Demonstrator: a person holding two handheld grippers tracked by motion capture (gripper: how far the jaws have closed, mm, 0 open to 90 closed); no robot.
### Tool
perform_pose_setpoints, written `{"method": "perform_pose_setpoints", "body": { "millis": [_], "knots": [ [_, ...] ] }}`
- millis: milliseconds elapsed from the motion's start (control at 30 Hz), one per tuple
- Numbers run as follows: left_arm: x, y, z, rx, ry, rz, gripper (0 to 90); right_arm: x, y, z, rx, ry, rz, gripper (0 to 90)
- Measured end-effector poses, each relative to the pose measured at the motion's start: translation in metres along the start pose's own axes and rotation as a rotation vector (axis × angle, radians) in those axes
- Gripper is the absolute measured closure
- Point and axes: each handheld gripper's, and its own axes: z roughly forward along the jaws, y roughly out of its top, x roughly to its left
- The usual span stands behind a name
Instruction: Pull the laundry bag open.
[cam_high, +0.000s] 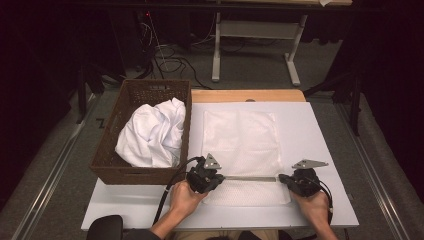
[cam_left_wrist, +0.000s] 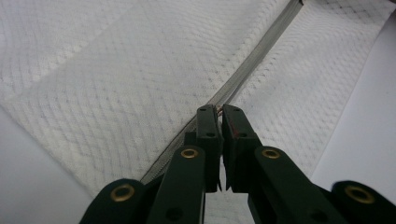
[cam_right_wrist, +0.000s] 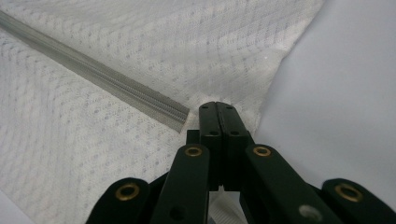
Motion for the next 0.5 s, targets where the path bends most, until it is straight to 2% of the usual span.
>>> {"method": "perform_pose_setpoints", "body": {
  "millis": [167,267,467,500],
  "knots": [
    [0.0004,-0.0026,-0.0010,0.001,0.005,0.003,86.1,-0.0001,0.0000,0.0000,0.000,0.001,0.000,90.0],
    [-0.0011,-0.0023,-0.0015,0.002,0.031,0.029,86.2,0.0005,-0.0001,-0.0002,0.001,0.000,0.007,90.0],
    [-0.0015,-0.0031,-0.0017,0.003,0.030,0.032,86.2,0.0002,-0.0001,-0.0002,0.000,0.002,0.006,90.0],
    [0.0005,-0.0048,-0.0039,0.004,0.041,0.025,86.2,0.0004,-0.0002,-0.0003,0.001,0.001,0.008,90.0]
  ]
}}
